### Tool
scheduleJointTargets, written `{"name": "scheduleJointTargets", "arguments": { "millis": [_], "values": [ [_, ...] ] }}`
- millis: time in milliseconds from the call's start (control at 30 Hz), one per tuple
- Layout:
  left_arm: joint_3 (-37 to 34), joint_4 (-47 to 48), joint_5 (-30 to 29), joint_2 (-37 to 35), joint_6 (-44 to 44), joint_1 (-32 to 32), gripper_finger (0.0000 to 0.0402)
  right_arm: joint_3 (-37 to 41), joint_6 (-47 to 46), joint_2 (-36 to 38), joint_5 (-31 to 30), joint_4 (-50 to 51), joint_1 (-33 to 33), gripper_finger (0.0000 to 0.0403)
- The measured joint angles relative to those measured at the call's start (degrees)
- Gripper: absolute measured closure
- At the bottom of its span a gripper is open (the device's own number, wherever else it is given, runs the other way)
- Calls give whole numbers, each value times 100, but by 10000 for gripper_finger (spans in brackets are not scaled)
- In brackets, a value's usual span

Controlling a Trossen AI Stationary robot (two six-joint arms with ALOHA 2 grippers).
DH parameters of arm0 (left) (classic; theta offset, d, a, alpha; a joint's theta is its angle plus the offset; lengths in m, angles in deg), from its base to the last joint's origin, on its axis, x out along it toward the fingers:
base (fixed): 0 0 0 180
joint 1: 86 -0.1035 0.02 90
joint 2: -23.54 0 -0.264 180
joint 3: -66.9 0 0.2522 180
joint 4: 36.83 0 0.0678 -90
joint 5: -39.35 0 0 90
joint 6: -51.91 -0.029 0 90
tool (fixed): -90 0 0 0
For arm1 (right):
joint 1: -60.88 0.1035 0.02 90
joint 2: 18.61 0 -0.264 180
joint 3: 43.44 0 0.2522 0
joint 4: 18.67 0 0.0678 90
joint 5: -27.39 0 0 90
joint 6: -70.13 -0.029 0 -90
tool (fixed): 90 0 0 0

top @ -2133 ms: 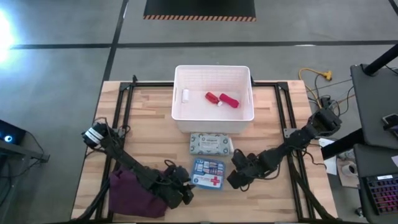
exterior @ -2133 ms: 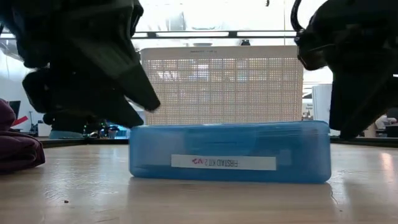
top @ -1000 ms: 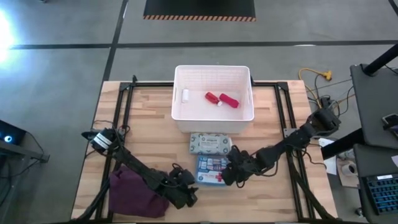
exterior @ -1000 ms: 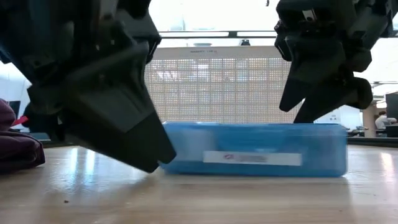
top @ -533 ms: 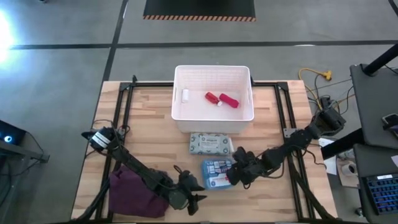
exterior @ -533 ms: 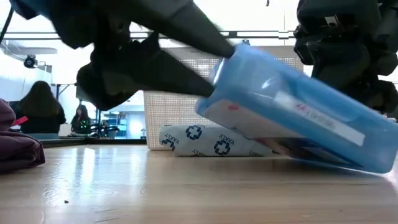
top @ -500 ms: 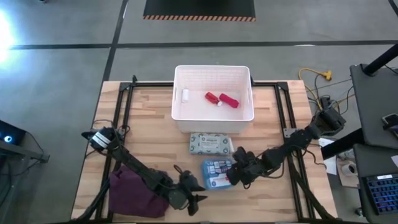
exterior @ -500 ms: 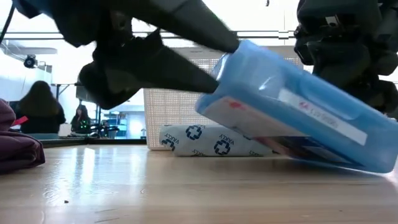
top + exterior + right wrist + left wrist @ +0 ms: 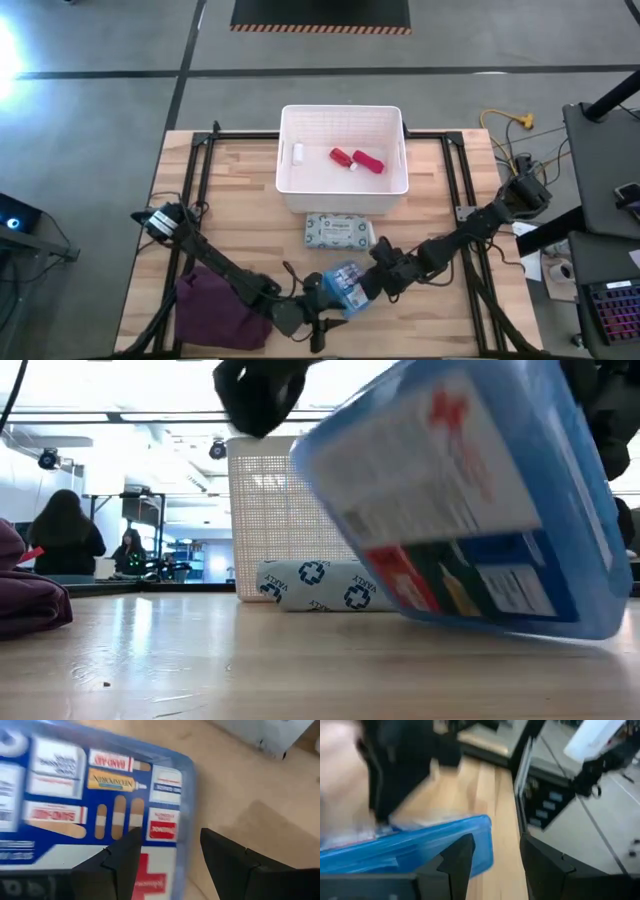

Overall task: Pick & place medical supplies in basket/bin
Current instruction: Put the blue first aid kit into the white bin

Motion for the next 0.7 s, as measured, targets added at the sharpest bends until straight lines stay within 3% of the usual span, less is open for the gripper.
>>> {"name": "scheduleJointTargets", "arguments": {
  "millis": [300,700],
  "values": [
    [196,12,-221,-37,-375,-296,249,-81,0,-332,605,-31,39,204],
    [172,62,-73,-35,-355,-304,249,-220,137,-382,29,52,85,204]
  ]
}}
